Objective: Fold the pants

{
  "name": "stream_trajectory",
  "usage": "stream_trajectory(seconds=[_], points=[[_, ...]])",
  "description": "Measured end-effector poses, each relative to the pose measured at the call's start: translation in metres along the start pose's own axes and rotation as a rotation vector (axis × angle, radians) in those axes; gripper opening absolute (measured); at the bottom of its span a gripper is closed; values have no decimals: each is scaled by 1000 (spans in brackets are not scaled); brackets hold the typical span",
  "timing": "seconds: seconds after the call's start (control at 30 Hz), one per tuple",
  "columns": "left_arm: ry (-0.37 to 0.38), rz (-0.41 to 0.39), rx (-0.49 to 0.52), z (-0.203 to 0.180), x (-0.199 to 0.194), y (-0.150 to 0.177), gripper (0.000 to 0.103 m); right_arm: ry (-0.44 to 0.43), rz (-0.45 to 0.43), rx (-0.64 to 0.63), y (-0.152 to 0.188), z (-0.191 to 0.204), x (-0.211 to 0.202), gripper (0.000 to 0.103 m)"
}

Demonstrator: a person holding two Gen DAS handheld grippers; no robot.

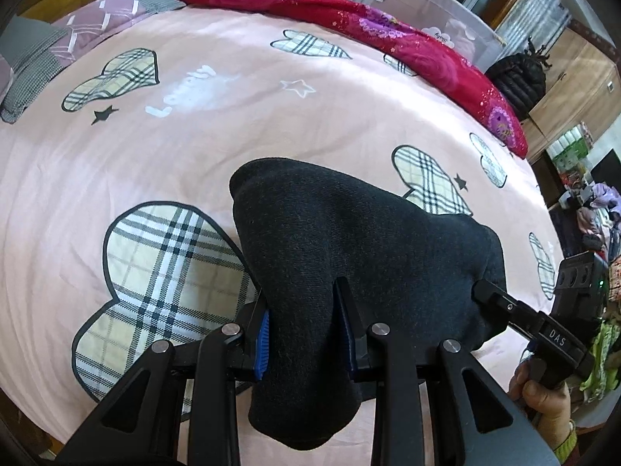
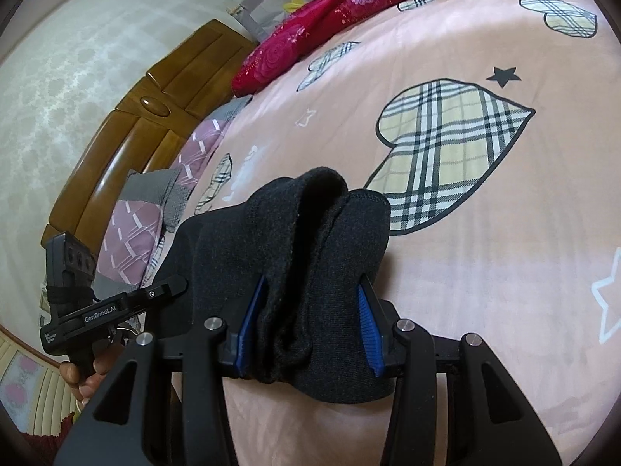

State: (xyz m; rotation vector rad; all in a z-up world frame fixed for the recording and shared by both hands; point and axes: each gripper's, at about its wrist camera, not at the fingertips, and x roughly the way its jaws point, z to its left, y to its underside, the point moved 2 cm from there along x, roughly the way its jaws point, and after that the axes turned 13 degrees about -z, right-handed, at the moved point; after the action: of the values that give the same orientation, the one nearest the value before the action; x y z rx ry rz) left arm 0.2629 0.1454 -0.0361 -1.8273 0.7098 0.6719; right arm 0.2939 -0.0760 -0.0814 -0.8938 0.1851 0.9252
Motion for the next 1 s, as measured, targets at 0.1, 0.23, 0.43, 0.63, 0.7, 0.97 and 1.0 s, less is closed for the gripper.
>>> stream_trajectory(seconds=[0.1, 0.23, 0.43, 0.63, 0.7, 0.97, 1.0], points=[[-4, 20, -6, 4, 8, 7, 29, 13, 18, 1, 2, -3, 5, 47], [1, 30, 3, 9, 14, 14, 31, 25, 35, -8, 6, -8, 9, 48], [24, 38, 28, 14, 16, 23, 51, 51, 60, -3, 9, -22, 14, 58], [16, 39, 32, 22, 19, 33, 61, 54, 62, 0, 12, -32, 16, 66], [14, 41, 28, 23, 19, 34, 62, 57, 65, 4, 13, -35, 18, 69], [-13, 8, 57, 17, -2, 33, 66, 52, 40, -9, 9, -16, 5, 71], [-13, -2, 56, 16, -7, 34, 67, 52, 32, -24, 7, -11, 0, 73]])
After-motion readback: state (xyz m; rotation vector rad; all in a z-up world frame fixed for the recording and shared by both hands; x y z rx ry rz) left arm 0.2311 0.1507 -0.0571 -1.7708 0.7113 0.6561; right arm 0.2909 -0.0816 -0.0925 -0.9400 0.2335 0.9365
